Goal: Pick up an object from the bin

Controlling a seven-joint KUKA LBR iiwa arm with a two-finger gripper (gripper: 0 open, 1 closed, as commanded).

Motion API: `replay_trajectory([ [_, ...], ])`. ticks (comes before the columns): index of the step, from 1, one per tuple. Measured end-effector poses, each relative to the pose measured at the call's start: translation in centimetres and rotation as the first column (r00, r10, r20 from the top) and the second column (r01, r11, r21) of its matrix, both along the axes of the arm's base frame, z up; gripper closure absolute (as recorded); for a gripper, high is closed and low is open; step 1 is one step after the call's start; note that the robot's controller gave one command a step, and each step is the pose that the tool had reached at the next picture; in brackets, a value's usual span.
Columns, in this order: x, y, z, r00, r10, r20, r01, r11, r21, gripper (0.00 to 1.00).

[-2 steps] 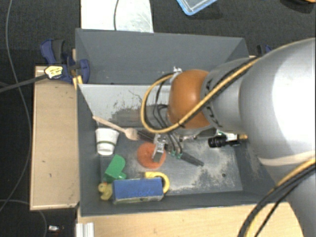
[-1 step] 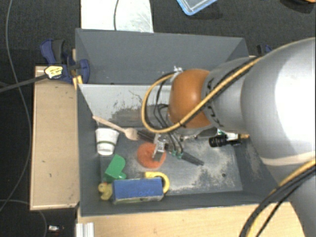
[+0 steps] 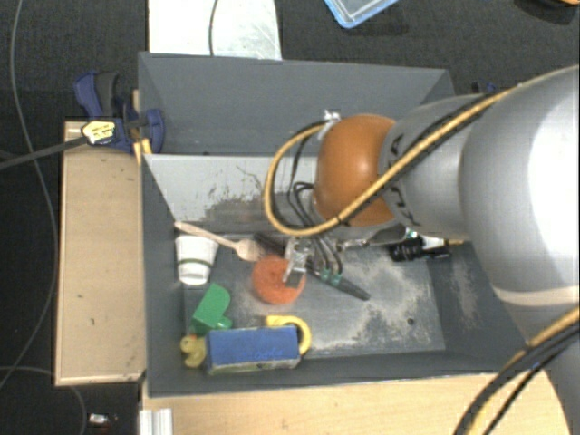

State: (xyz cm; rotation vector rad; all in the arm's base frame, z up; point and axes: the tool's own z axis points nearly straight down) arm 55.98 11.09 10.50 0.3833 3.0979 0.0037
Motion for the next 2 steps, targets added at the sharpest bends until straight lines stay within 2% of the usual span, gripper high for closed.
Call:
replay_trajectory([
  [1, 0.5, -0.2, 4.7, 1.0, -0.001, 0.001, 0.001, 1.0, 0.0, 1.0],
  [2, 0.0, -0.1, 12.0, 1.0, 0.006, -0.003, -0.006, 1.0, -0.001, 1.0],
])
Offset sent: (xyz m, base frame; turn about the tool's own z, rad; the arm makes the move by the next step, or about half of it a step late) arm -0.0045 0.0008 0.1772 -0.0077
